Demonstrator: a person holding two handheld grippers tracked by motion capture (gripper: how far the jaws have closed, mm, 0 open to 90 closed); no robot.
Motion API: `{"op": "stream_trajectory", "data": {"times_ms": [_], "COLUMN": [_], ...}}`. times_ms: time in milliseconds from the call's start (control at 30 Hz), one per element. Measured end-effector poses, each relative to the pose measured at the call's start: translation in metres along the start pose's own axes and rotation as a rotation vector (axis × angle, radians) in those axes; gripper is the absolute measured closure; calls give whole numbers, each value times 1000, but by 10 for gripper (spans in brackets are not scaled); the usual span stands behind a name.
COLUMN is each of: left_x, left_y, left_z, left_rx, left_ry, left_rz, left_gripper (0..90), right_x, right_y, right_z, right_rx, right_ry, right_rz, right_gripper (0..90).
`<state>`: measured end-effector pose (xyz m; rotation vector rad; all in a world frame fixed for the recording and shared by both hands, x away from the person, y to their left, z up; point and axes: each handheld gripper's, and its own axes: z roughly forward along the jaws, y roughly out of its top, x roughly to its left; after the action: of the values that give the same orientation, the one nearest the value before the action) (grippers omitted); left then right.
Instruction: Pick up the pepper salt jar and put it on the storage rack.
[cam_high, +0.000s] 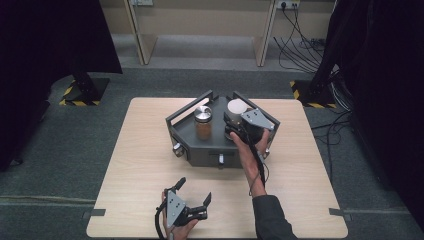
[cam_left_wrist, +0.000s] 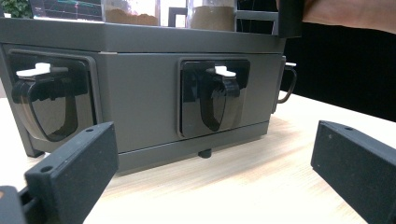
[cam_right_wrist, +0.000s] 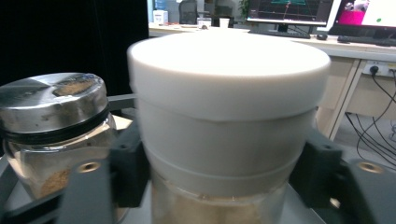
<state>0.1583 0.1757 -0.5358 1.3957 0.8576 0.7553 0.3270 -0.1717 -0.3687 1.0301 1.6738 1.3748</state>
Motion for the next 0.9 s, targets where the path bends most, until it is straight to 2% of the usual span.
{"op": "stream_trajectory", "data": {"times_ms": [67, 167, 267, 533, 900], "left_x": [0, 0, 0, 0, 0], "left_y": [0, 0, 0, 0, 0], "left_z": [0, 0, 0, 0, 0], "left_rx": [0, 0, 1, 0, 0], "left_ry": [0, 1, 1, 0, -2], "left_rz": [1, 0, 3, 2, 5], "left_gripper": [3, 3, 3, 3, 3], "right_x": [-1, -3, -5, -7, -9], "right_y": [0, -3, -6, -7, -13], "right_z": [-1, -5, -10, -20, -33], "right_rx": [6, -13, -35, -49, -75], "right_ry": [-5, -1, 13, 33, 59], "right_rz": [23, 45, 64, 77, 69], "right_gripper": [176, 78, 27, 25, 30]}}
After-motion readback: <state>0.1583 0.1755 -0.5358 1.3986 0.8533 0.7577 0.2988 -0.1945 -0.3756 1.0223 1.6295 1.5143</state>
